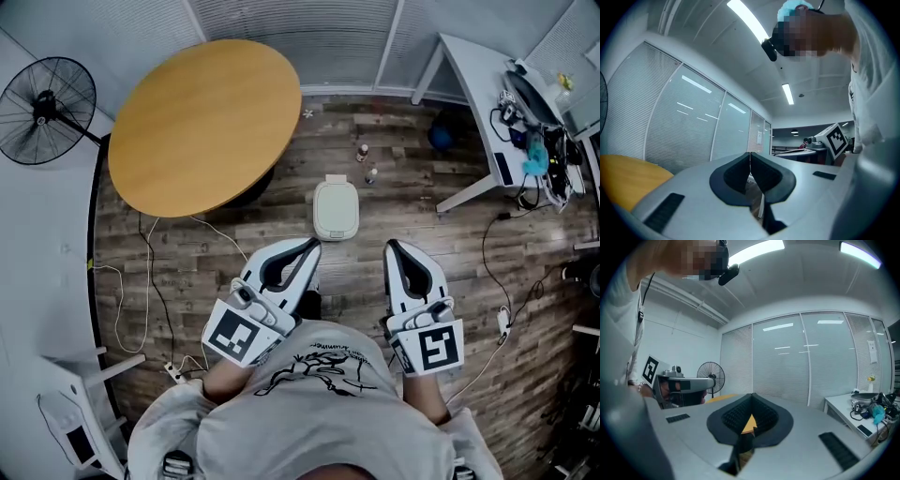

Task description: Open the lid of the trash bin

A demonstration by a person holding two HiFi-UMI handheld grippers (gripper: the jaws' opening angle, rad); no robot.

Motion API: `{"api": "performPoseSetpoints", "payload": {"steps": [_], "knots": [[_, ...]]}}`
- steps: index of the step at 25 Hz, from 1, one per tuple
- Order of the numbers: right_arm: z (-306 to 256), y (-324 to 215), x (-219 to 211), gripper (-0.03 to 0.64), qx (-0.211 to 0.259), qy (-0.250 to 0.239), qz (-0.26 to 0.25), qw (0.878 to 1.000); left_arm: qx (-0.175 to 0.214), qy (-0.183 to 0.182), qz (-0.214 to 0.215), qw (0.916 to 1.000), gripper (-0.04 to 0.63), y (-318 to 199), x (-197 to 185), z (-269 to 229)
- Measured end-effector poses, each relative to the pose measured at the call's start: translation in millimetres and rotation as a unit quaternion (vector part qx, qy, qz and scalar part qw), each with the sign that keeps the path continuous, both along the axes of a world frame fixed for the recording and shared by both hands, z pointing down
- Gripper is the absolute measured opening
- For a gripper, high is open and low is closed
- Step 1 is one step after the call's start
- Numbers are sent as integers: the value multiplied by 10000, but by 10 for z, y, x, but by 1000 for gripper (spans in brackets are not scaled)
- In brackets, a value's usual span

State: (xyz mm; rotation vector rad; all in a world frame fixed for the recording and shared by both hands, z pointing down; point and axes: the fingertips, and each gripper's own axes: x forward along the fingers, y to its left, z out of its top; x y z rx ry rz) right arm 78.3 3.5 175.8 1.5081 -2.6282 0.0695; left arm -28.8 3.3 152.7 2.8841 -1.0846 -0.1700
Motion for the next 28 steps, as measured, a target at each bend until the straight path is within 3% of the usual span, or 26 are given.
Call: {"api": "performPoseSetpoints", "payload": {"steps": [14, 28], "knots": [[26, -1225, -247, 6, 8, -2, -38, 10000, -63, -65, -67, 9999, 20, -1193, -261, 48], [-9, -1567, 58, 6, 21, 43, -59, 10000, 38, -20, -120, 9999, 20, -1523, 38, -45]]}}
